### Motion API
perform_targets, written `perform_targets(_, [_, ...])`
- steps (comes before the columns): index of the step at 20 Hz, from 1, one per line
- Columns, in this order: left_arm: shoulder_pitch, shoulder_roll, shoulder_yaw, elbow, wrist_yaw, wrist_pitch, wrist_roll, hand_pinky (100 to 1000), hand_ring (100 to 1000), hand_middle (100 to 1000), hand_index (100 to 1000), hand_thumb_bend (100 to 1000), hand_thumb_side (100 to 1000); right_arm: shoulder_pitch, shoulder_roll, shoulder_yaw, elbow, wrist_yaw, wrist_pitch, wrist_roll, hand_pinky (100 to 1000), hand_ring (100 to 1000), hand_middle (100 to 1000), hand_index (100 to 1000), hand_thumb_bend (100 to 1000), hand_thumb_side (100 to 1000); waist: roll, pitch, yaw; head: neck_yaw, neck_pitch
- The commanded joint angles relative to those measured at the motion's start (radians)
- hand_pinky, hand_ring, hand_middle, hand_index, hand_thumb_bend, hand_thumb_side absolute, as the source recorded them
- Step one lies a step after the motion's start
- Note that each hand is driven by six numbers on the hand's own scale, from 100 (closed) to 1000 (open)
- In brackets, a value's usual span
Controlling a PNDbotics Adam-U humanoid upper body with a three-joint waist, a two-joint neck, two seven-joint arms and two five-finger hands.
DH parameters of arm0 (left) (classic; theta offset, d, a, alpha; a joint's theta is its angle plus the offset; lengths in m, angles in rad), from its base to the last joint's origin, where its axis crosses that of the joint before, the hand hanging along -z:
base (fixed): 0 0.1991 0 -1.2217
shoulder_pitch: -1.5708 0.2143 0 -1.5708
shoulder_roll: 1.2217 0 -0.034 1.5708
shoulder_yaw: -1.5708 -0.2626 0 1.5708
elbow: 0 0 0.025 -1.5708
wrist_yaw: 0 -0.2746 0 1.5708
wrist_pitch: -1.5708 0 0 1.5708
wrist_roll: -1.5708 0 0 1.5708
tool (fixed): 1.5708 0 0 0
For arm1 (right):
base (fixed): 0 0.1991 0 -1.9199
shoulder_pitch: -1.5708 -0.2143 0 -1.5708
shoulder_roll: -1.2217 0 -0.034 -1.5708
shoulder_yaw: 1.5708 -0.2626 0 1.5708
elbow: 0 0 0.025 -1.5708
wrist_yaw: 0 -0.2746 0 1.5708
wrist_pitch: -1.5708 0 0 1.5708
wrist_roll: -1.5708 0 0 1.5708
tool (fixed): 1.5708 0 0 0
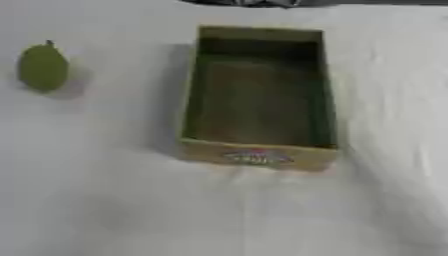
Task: Pick up objects on the table and place them in the box.
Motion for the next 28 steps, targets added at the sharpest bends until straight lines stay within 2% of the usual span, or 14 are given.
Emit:
perform_targets(1, [-0.031,0.053,-0.003,0.013,-0.007,0.017,-0.022,748,812,770,880,100,133,-0.008,-0.028,-0.009,-0.021,-0.002,0.000,-0.003,856,808,660,843,100,470,0.003,-0.026,0.000,0.007,0.007])
perform_targets(7, [-0.157,0.118,-0.056,0.128,-0.006,0.024,-0.129,783,832,795,896,100,133,-0.011,-0.032,-0.003,-0.021,-0.005,-0.001,0.001,855,807,660,843,100,470,0.003,-0.031,-0.002,0.010,0.014])
perform_targets(15, [-0.340,0.152,-0.151,0.343,-0.055,-0.027,-0.377,861,870,833,903,114,274,-0.018,-0.037,0.009,-0.021,-0.014,-0.004,0.013,854,807,660,843,100,470,0.008,-0.035,-0.010,0.029,0.020])
perform_targets(17, [-0.385,0.144,-0.175,0.392,-0.069,-0.043,-0.427,873,881,844,907,121,349,-0.021,-0.037,0.011,-0.021,-0.018,-0.005,0.016,854,807,660,843,100,470,0.009,-0.036,-0.012,0.034,0.020])
perform_targets(21, [-0.483,0.111,-0.221,0.484,-0.084,-0.085,-0.524,887,895,858,915,142,416,-0.024,-0.037,0.015,-0.021,-0.024,-0.005,0.022,854,807,660,842,100,470,0.010,-0.039,-0.016,0.043,0.022])
perform_targets(23, [-0.523,0.091,-0.238,0.519,-0.096,-0.098,-0.568,905,905,865,923,198,476,-0.026,-0.037,0.016,-0.021,-0.027,-0.005,0.025,854,807,660,843,100,470,0.011,-0.039,-0.018,0.048,0.021])
perform_targets(26, [-0.585,0.053,-0.264,0.569,-0.139,-0.098,-0.633,912,907,867,924,214,504,-0.030,-0.037,0.019,-0.021,-0.031,-0.004,0.029,855,808,660,843,100,470,0.012,-0.040,-0.020,0.054,0.023])
perform_targets(28, [-0.624,0.020,-0.278,0.603,-0.157,-0.100,-0.664,907,908,871,923,185,529,-0.030,-0.034,0.021,-0.021,-0.033,-0.002,0.032,856,808,660,843,100,470,0.012,-0.042,-0.020,0.054,0.023])
